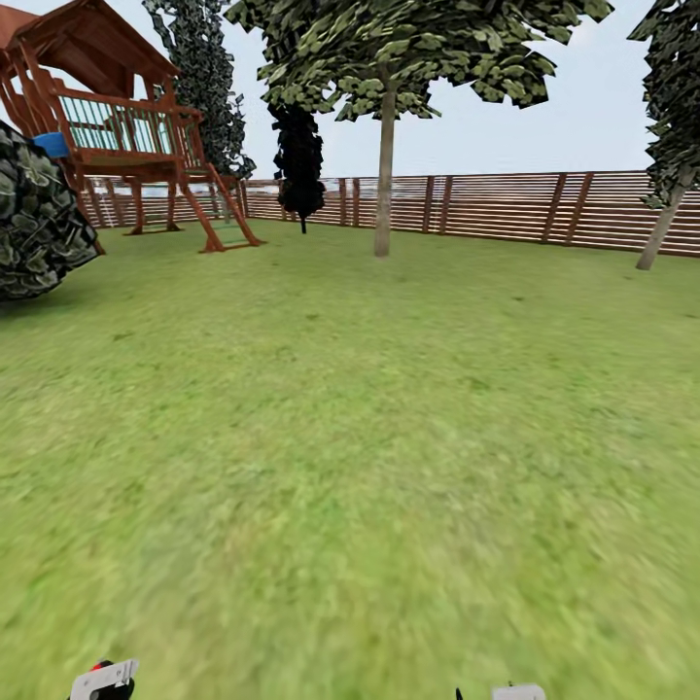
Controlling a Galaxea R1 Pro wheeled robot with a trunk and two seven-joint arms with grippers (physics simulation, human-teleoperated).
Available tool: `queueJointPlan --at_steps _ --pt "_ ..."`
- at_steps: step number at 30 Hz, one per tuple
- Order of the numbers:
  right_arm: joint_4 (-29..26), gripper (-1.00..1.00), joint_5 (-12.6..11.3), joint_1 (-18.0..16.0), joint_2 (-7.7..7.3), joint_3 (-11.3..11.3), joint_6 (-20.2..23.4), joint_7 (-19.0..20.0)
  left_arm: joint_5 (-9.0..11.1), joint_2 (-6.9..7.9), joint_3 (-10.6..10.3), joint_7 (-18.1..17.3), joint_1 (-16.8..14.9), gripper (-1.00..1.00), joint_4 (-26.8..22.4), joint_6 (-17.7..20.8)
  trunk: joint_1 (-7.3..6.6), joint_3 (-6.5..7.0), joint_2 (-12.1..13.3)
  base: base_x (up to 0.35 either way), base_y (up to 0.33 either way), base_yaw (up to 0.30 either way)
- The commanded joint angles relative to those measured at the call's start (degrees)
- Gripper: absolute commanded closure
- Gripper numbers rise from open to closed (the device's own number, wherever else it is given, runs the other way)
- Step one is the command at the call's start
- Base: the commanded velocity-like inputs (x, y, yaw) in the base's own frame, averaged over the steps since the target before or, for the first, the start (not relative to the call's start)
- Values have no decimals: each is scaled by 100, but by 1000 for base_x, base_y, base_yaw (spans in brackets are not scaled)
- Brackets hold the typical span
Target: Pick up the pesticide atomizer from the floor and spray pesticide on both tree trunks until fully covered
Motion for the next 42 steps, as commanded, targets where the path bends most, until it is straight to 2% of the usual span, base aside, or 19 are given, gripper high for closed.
queueJointPlan --at_steps 1,42 --pt "8 -100 60 -5 -1 -13 -15 -47 61 1 21 -59 -4 100 6 -9 2 -5 -2 338 0 0" --pt "7 -100 60 -5 -1 -13 -15 -47 61 1 21 -59 -4 100 6 -9 2 -5 -2 338 0 0"
